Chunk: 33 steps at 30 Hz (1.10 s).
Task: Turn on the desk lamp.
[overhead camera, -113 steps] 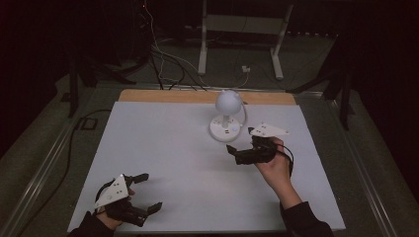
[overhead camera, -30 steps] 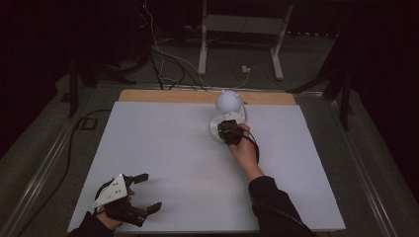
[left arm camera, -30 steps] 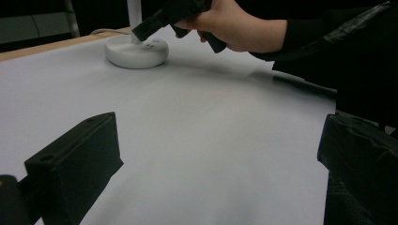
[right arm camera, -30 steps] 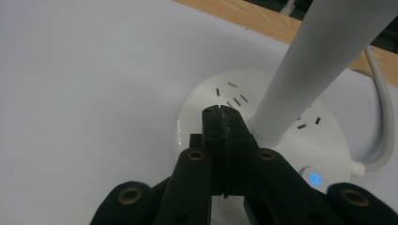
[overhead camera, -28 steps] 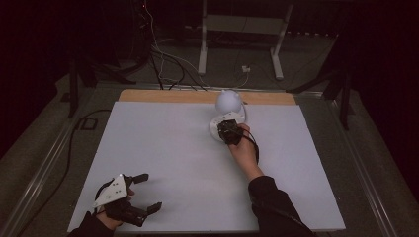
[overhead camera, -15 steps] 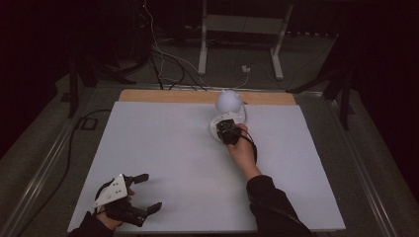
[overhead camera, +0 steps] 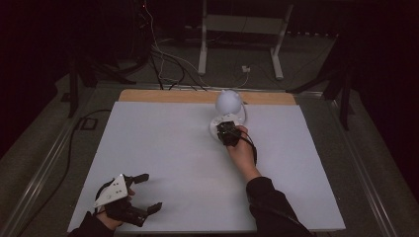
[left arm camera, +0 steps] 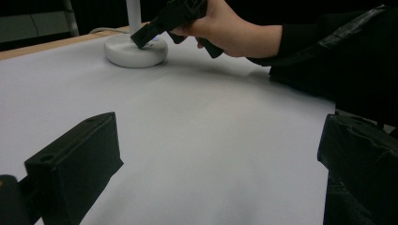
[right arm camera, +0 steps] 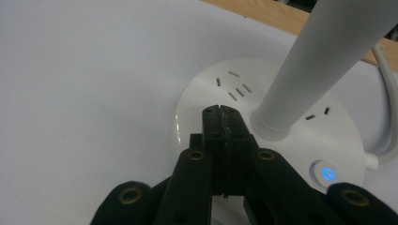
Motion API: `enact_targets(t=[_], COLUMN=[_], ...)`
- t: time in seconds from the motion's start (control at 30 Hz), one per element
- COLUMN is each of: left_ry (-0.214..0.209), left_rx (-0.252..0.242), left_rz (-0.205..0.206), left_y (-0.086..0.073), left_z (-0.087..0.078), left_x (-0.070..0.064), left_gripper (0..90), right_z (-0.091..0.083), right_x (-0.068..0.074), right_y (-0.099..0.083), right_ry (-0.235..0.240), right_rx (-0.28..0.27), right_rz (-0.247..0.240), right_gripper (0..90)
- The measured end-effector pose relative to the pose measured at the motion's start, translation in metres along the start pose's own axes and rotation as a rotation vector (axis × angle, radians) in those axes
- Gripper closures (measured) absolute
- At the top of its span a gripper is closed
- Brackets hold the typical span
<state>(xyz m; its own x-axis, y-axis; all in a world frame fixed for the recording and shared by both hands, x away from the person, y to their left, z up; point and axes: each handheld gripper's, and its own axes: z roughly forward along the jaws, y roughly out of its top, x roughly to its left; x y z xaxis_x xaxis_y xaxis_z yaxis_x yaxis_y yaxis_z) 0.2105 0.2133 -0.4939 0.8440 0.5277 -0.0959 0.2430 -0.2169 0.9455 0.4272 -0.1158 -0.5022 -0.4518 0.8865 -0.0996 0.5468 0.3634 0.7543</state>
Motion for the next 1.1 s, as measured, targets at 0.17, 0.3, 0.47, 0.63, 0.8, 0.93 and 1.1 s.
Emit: enact_targets(t=[0.17,0.3,0.47,0.63,0.8,0.93,1.1], left_ry=[0.001,-0.001,-0.002,-0.002,-0.002,-0.001,-0.003], left_rx=[0.000,0.001,0.000,-0.004,-0.003,-0.003,-0.002], left_rz=[0.000,0.000,0.002,0.000,0.000,0.001,0.001], left_y=[0.000,0.000,0.000,0.000,0.000,0.000,0.000], left_z=[0.000,0.000,0.001,0.000,0.000,0.000,0.000], left_x=[0.000,0.000,-0.001,0.000,0.000,0.000,0.000], left_gripper=[0.3,0.4,0.3,0.3,0.3,0.4,0.4], right_z=[0.000,0.001,0.001,-0.005,-0.012,-0.015,-0.018], right_x=[0.001,0.004,0.005,0.007,0.013,0.015,0.017], right_y=[0.000,0.001,0.001,0.004,0.007,0.005,0.000], right_ry=[-0.012,-0.024,-0.040,-0.047,-0.045,-0.044,-0.032], right_rx=[-0.003,0.004,0.004,-0.028,-0.051,-0.059,-0.061], right_rz=[-0.009,-0.027,-0.020,-0.018,-0.028,-0.034,-0.068], right_gripper=[90.0,90.0,90.0,90.0,90.0,88.9,78.9])
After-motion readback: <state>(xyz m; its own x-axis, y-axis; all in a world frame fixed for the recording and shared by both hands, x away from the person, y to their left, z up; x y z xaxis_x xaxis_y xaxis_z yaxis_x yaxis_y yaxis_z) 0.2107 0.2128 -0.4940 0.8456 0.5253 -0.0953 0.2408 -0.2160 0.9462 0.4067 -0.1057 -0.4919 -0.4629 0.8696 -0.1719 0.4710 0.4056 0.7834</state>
